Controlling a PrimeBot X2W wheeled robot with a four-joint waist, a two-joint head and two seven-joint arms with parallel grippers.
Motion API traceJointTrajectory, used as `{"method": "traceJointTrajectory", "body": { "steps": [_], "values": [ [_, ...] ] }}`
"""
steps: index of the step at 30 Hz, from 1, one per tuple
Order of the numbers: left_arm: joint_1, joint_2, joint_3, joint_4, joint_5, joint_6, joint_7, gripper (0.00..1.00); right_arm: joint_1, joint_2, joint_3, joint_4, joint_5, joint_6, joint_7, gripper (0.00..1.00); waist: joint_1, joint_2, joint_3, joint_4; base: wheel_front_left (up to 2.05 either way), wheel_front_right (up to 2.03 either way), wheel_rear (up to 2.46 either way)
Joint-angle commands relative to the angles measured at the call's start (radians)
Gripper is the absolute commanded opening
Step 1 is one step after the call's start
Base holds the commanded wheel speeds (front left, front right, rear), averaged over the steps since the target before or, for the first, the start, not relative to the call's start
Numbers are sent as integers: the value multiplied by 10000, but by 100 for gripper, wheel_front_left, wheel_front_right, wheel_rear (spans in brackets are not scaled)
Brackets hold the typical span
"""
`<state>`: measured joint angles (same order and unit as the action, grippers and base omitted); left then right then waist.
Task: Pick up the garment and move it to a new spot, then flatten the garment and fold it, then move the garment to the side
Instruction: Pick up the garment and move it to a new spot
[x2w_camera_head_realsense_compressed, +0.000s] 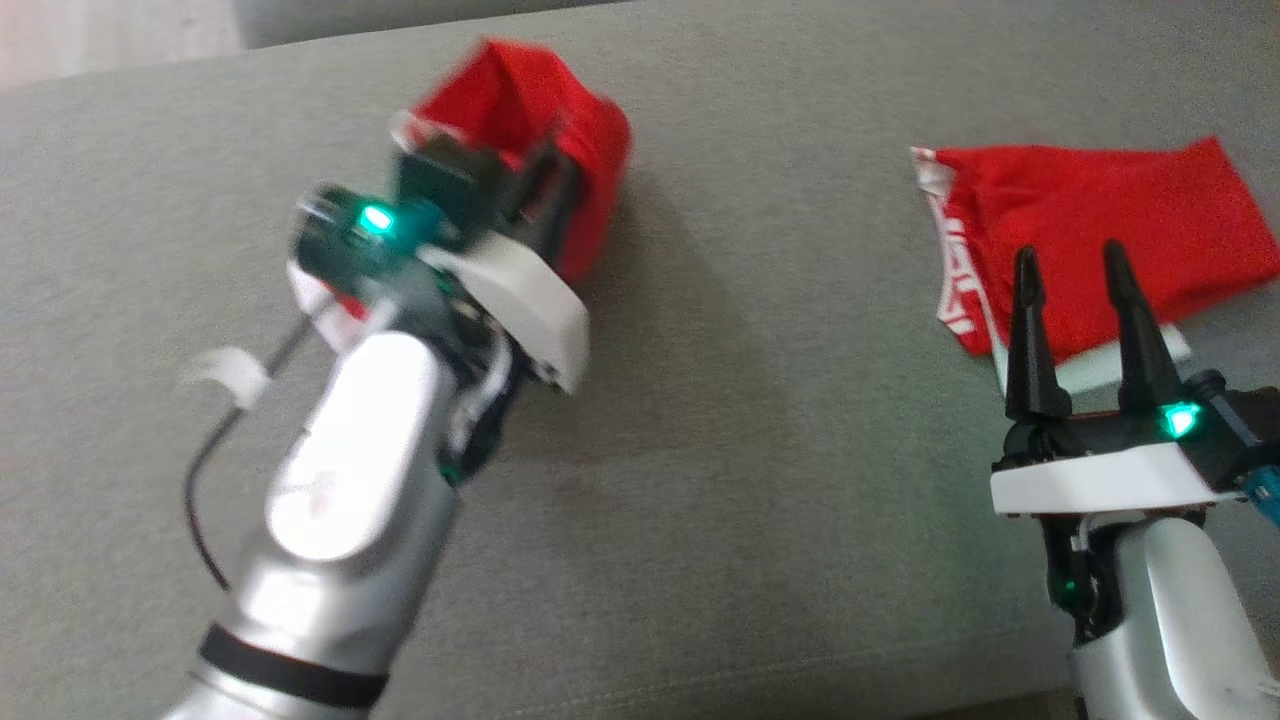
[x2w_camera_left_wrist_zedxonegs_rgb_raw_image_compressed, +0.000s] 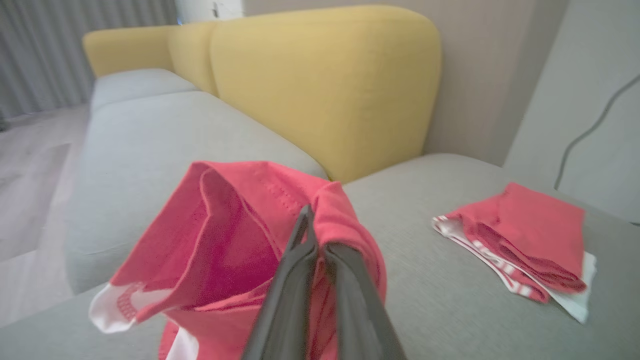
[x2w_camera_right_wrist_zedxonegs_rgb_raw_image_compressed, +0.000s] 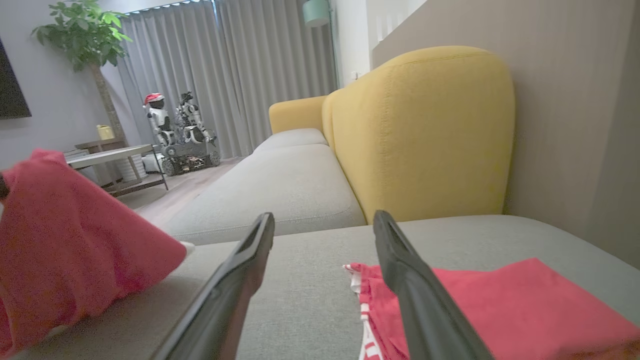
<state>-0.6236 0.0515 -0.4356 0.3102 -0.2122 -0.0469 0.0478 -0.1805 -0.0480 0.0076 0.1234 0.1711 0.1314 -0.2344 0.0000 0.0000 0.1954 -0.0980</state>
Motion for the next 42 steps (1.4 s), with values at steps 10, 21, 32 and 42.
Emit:
{"method": "traceJointTrajectory", "body": {
  "steps": [10, 21, 32, 42],
  "values": [
    [-659, -9, -2200, 1166, -1626, 1171, -615, 100, -568, -22, 554, -140, 422, -7, -225, 100, 0, 0, 442, -1212, 0, 0, 0],
    [-1321, 73, -2532, 2260, -2660, 1598, -1784, 100, -409, -22, 528, 117, 349, -7, -267, 100, 0, 0, 21, -377, 0, 0, 0],
    [582, 1994, -1006, 1307, -3289, 2022, -2893, 100, 82, -22, 523, 444, 18, -7, -197, 100, 0, 0, -935, 894, 0, 0, 0],
    [3677, 2218, 394, -2, -3650, 2410, -3090, 100, 422, -22, 122, 322, -220, -7, 95, 100, 0, 0, -1163, 1712, 0, 0, 0]
  ]
}}
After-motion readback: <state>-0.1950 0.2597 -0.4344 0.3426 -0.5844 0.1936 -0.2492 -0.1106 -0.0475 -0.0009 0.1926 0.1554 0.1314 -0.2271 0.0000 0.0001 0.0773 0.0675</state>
